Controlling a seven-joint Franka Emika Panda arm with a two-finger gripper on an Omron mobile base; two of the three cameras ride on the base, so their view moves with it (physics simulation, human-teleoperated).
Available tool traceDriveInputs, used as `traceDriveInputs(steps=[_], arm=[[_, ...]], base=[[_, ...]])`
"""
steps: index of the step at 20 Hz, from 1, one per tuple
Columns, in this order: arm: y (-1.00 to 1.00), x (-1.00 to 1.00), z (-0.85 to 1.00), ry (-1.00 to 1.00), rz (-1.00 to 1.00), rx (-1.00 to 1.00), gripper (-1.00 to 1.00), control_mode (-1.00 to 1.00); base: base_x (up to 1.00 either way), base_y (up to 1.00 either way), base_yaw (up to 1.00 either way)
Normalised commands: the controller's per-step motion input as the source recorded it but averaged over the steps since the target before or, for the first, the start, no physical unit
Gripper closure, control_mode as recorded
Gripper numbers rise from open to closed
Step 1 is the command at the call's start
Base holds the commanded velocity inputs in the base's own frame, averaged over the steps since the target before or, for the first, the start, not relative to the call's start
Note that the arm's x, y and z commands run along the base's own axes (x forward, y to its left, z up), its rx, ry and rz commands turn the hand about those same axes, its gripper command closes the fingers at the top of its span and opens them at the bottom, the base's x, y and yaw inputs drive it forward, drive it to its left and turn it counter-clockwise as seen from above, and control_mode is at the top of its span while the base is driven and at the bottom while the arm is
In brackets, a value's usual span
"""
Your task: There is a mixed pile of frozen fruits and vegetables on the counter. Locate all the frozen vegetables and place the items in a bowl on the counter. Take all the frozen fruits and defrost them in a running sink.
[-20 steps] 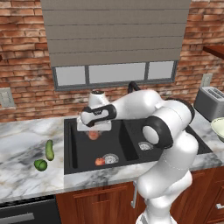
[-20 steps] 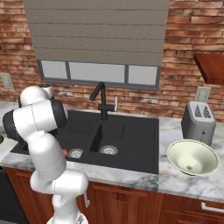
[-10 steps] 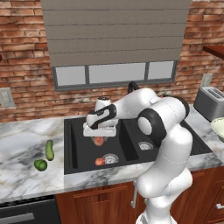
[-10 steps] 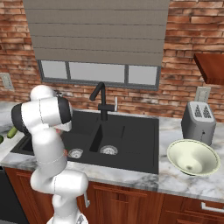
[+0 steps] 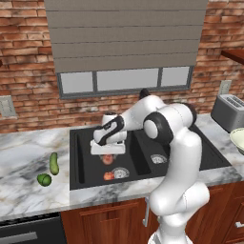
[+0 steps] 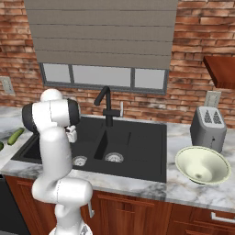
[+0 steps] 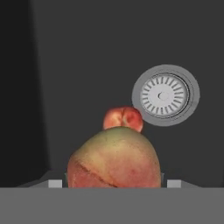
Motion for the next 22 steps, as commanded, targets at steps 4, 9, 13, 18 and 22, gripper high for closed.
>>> traceDriveInputs(steps=[4, 9, 13, 18, 22], arm=[[0.0, 0.16, -0.34, 0.01, 0.0, 0.0, 1.0, -1.0], [0.0, 0.19, -0.33, 0.0, 0.0, 0.0, 1.0, -1.0], [0.0, 0.18, -0.33, 0.0, 0.0, 0.0, 1.0, -1.0], [0.0, 0.15, -0.32, 0.0, 0.0, 0.0, 1.0, -1.0], [0.0, 0.16, -0.3, 0.0, 0.0, 0.0, 1.0, -1.0]], base=[[0.0, 0.0, 0.0], [0.0, 0.0, 0.0], [0.0, 0.0, 0.0], [0.0, 0.0, 0.0], [0.0, 0.0, 0.0]])
